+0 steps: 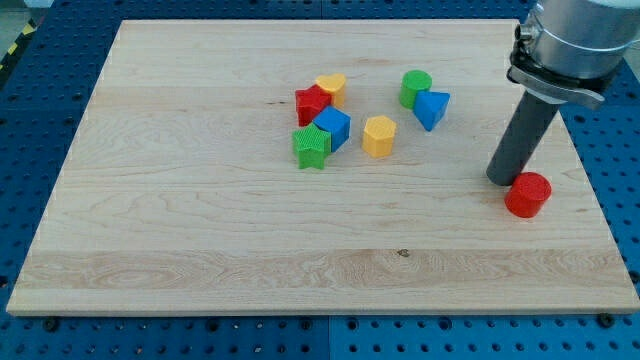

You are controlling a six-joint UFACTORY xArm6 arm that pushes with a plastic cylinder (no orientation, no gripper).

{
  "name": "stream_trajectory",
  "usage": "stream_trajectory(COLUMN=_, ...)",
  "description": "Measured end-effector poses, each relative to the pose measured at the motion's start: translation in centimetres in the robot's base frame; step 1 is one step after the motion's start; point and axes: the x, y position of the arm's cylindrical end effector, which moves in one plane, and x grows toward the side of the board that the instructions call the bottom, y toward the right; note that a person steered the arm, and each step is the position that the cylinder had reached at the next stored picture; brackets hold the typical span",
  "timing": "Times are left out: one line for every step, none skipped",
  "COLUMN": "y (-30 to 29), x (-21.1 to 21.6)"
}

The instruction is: Move yellow hexagon to the blue cube

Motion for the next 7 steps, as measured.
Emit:
stream_trajectory(y=0.2, x=1.5)
stream_trajectory(y=0.2, x=2.8)
stream_trajectory(y=0.2, x=3.3)
stream_trajectory(y=-1.5, x=3.4)
stream_trajectory(y=-3.6, x=2.7)
stream_trajectory(y=-4.8, x=2.4)
stream_trajectory(y=-4.8, x=2.9)
